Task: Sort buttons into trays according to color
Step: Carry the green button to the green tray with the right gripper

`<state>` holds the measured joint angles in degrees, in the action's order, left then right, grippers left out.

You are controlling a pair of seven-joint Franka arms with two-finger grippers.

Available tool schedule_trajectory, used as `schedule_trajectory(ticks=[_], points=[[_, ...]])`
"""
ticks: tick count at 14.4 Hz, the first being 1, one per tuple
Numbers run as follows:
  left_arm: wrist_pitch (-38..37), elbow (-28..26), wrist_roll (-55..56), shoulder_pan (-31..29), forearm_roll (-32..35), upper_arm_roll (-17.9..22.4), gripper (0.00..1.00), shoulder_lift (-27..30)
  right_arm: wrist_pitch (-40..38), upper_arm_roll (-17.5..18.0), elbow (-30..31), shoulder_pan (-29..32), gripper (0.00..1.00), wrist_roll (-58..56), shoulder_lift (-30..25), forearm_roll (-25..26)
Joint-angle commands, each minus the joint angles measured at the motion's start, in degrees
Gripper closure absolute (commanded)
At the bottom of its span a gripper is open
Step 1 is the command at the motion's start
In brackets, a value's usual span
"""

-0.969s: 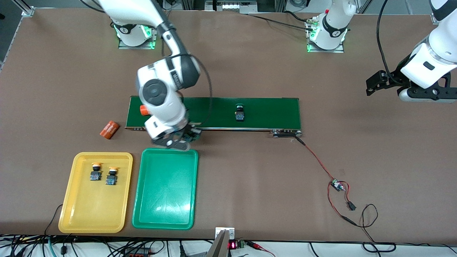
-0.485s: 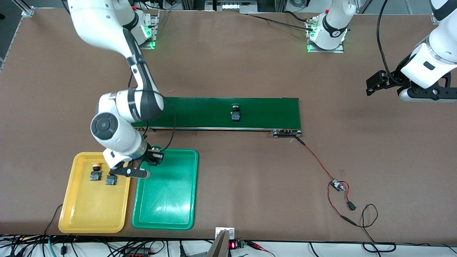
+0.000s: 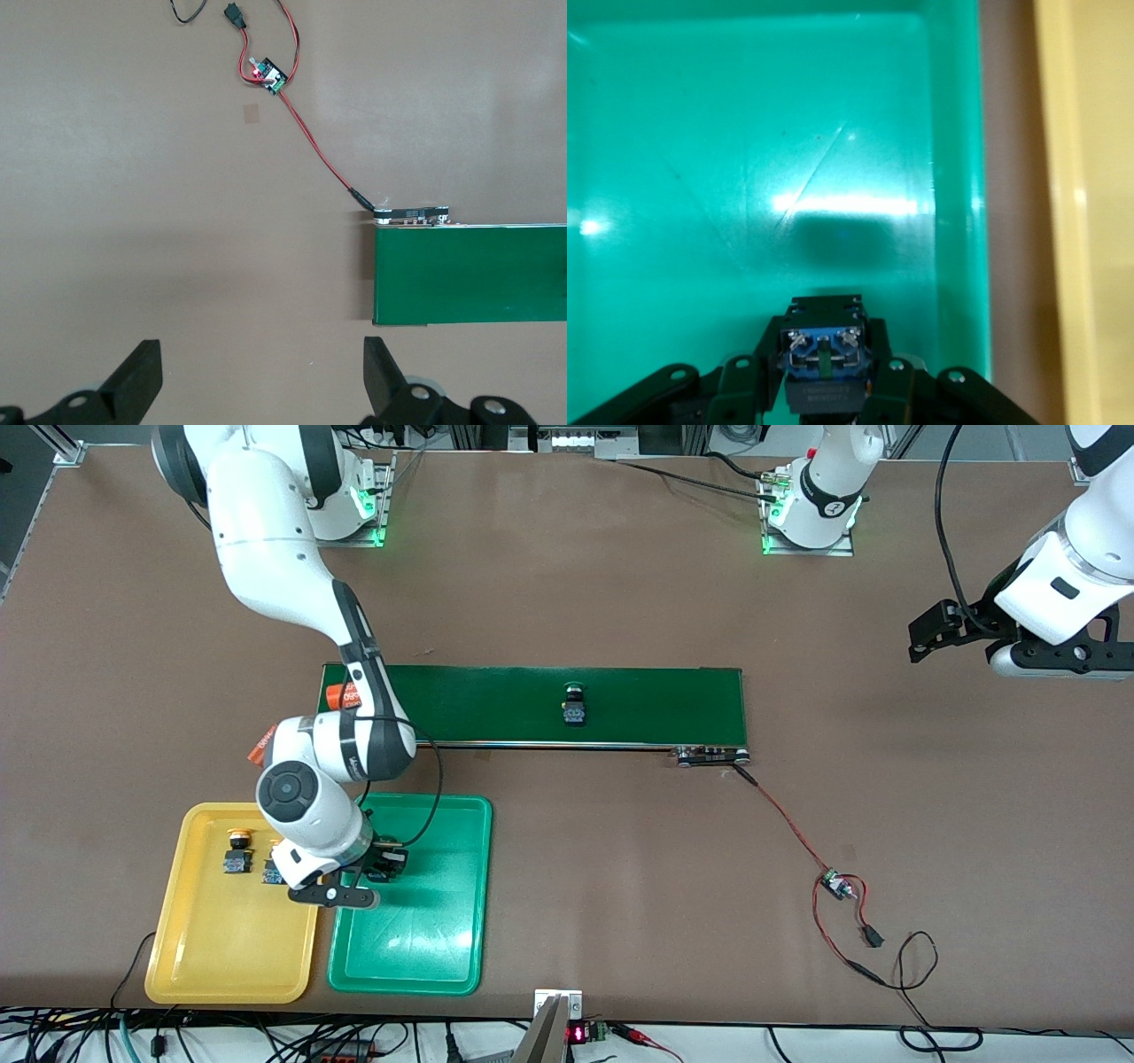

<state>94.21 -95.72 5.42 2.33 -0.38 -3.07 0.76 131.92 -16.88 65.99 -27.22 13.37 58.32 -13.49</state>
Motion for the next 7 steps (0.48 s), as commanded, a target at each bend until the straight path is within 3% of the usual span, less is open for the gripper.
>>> schedule_trajectory(ticks=[1, 2, 3, 7], points=[[-1.14, 0.98, -0.58, 0.04, 0.91, -0.01, 0.00, 0.03, 1.75, 2.28, -3.41, 2.07, 0.96, -3.95, 3.64, -1.01], [-1.14, 0.98, -0.58, 0.04, 0.91, -0.01, 0.00, 0.03, 1.76, 2.81, -3.50, 2.34, 0.66, -4.48, 3.73, -1.01], [-1.14, 0.98, -0.58, 0.04, 0.91, -0.01, 0.00, 0.03, 1.76, 2.90, -3.41, 2.34, 0.01, -4.23, 3.65, -1.01], [-1.14, 0.98, -0.58, 0.04, 0.91, -0.01, 0.00, -0.06, -3.75, 2.90, -3.23, 2.17, 0.00, -3.87, -1.08, -1.27]])
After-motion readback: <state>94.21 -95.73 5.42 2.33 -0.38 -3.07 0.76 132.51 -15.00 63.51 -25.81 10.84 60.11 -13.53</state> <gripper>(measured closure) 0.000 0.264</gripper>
